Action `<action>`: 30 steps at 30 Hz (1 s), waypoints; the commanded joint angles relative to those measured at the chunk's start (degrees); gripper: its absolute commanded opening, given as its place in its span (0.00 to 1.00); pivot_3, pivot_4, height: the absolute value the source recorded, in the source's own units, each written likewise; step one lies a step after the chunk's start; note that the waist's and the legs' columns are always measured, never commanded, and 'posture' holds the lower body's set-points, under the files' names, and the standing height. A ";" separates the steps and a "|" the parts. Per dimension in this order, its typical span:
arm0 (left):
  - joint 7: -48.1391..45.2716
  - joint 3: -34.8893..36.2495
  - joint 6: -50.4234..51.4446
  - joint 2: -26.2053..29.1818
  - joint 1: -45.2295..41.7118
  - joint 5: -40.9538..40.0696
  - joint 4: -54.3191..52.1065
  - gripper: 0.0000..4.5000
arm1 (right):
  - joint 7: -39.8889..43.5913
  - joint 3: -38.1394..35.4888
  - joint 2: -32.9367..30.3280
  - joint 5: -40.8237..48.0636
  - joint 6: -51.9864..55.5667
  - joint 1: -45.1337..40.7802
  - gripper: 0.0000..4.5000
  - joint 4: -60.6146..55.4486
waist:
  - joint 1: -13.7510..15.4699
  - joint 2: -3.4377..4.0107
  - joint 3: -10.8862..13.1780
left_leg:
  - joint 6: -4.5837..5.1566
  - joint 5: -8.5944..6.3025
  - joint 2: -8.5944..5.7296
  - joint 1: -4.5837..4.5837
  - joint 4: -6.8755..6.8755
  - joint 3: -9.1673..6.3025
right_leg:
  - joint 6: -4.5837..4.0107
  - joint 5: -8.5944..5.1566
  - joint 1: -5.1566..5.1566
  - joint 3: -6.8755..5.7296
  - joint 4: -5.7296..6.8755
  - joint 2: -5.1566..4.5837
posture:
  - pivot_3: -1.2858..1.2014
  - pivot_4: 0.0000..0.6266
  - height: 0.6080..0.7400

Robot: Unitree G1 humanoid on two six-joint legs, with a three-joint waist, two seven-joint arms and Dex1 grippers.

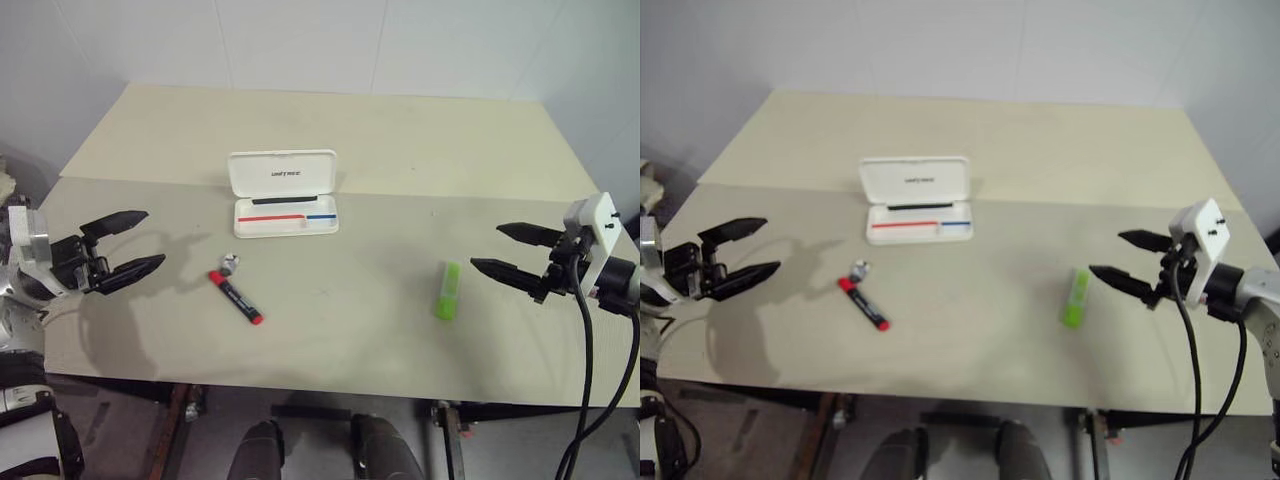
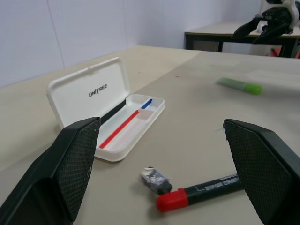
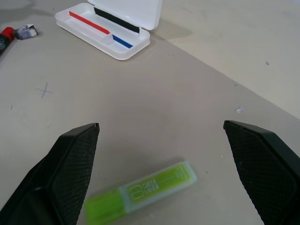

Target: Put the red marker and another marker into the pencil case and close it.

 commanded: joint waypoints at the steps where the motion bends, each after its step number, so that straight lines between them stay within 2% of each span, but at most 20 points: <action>1: -0.55 -1.06 -2.16 0.51 -3.20 1.57 1.66 0.99 | -1.60 -0.83 1.42 0.59 -1.70 -1.44 1.00 -1.70 | 0.00 -0.01 0.01 | 0.00 0.00 0.00 0.00 0.00 0.00 | 0.04 0.02 0.00 0.00 0.01 0.00 | 0.52 0.24 1.00; 5: 0.06 -4.28 -1.05 -1.01 -6.86 3.21 2.18 0.99 | -3.31 -0.06 3.09 0.04 -2.62 -2.10 1.00 -2.28 | 0.02 -0.01 0.01 | 0.00 0.00 0.00 0.00 0.03 0.00 | 0.17 0.09 0.00 0.00 0.02 0.01 | 0.52 0.24 1.00; 11: 7.12 -11.72 -2.06 -4.19 -18.23 12.02 10.37 0.99 | -5.80 0.10 4.73 2.81 0.42 -0.38 1.00 -8.58 | 0.30 -0.09 0.05 | 0.00 0.00 -0.02 -0.05 0.09 -0.07 | 0.43 0.23 0.01 -0.01 0.03 0.08 | 0.52 0.24 1.00; 17: 5.86 -17.79 -5.87 -8.09 -26.01 18.53 18.66 0.99 | -8.09 1.05 7.11 2.32 -0.26 0.28 1.00 -9.86 | 0.02 -0.13 0.07 | 0.00 0.00 -0.03 -0.07 0.07 -0.01 | 0.48 0.25 0.01 0.02 -0.01 0.08 | 0.52 0.24 1.00; 19: 9.70 -20.66 -6.78 -8.92 -28.06 22.88 21.54 0.99 | -9.28 1.52 8.69 1.86 -0.98 0.52 1.00 -9.97 | -0.18 -0.16 0.09 | 0.00 0.00 -0.02 -0.07 0.04 -0.02 | 0.48 0.25 -0.03 0.03 0.00 0.12 | 0.52 0.24 1.00; 22: 10.45 -24.91 -9.50 -10.30 -31.02 27.96 25.05 0.99 | -10.93 0.96 10.27 2.33 -0.94 2.59 1.00 -12.39 | 0.12 -0.20 0.11 | 0.00 0.00 0.02 -0.07 0.03 -0.07 | 0.49 0.24 -0.04 0.03 0.03 0.19 | 0.52 0.24 1.00; 30: 16.62 -28.73 -10.30 -13.77 -38.20 35.40 34.18 0.99 | -14.63 -1.03 13.32 2.75 -1.54 9.81 1.00 -17.41 | 0.31 -0.26 0.15 | -0.02 -0.02 0.00 -0.18 0.07 -0.09 | 0.55 0.25 -0.03 0.04 -0.04 0.19 | 0.52 0.24 1.00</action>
